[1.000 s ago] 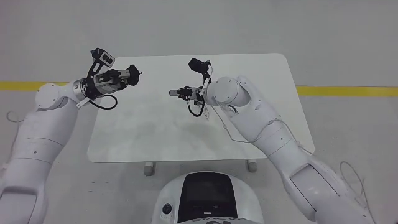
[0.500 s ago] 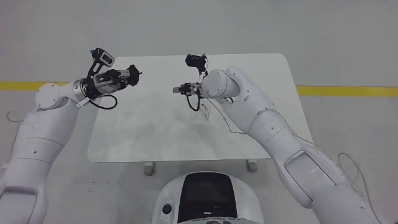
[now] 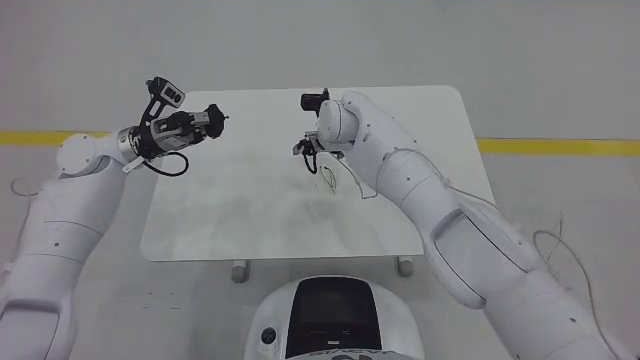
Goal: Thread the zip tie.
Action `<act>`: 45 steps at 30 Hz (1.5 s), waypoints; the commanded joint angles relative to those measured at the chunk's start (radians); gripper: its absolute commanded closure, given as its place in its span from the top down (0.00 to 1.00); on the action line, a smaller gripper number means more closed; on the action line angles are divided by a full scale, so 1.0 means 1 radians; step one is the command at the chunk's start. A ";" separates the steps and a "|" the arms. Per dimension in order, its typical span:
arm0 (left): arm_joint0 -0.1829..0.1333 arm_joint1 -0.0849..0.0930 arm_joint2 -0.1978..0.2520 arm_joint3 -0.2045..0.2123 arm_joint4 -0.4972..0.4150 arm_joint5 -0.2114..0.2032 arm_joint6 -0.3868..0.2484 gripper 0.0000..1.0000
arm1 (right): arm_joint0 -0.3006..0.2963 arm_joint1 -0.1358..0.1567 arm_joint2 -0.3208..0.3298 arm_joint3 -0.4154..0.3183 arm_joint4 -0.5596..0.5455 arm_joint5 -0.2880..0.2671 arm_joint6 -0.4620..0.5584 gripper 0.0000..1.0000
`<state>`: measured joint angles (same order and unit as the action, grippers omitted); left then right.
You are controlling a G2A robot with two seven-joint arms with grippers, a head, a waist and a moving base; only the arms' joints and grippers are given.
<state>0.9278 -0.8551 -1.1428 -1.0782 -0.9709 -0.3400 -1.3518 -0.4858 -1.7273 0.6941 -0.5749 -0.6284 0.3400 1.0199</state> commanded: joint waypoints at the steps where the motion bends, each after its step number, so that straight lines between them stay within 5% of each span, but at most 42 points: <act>1: 0.000 0.000 0.000 0.000 0.000 0.000 0.000 0.00 | -0.010 0.000 -0.008 -0.008 -0.016 -0.006 -0.010 1.00; 6: 0.000 0.000 0.000 0.000 0.000 0.000 0.000 0.00 | -0.008 -0.016 -0.053 0.009 -0.072 -0.034 0.023 1.00; 16: 0.000 0.000 0.000 0.000 0.000 0.000 0.000 0.00 | 0.016 -0.085 -0.091 0.206 -0.046 -0.127 -0.003 1.00; 24: 0.000 0.000 0.000 0.000 0.000 0.000 0.000 0.00 | 0.010 -0.084 -0.090 0.199 -0.046 -0.136 -0.020 1.00; 32: 0.000 0.000 0.000 0.000 0.000 0.000 0.000 0.00 | -0.030 -0.056 -0.038 0.209 0.009 -0.351 -0.112 1.00; 38: 0.000 0.000 0.000 0.000 0.000 0.000 0.000 0.00 | -0.044 -0.049 -0.024 0.237 0.015 -0.401 -0.150 1.00; 39: 0.000 0.000 0.000 0.000 0.000 0.000 0.000 0.00 | -0.044 -0.050 -0.023 0.241 0.014 -0.389 -0.160 0.68; 40: 0.000 0.000 0.000 0.000 0.000 0.000 0.000 0.00 | -0.045 -0.051 -0.023 0.240 0.013 -0.382 -0.166 0.48; 44: 0.000 0.000 0.000 0.000 0.000 0.000 0.000 0.00 | -0.044 -0.053 -0.019 0.231 0.018 -0.383 -0.171 0.00; 45: 0.000 0.000 0.000 0.000 0.000 0.000 0.000 0.00 | -0.044 -0.053 -0.019 0.231 0.018 -0.383 -0.171 0.00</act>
<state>0.9278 -0.8551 -1.1428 -1.0782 -0.9709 -0.3400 -1.3518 -0.5303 -1.7799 0.6747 -0.3439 -0.6103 -0.0422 0.8481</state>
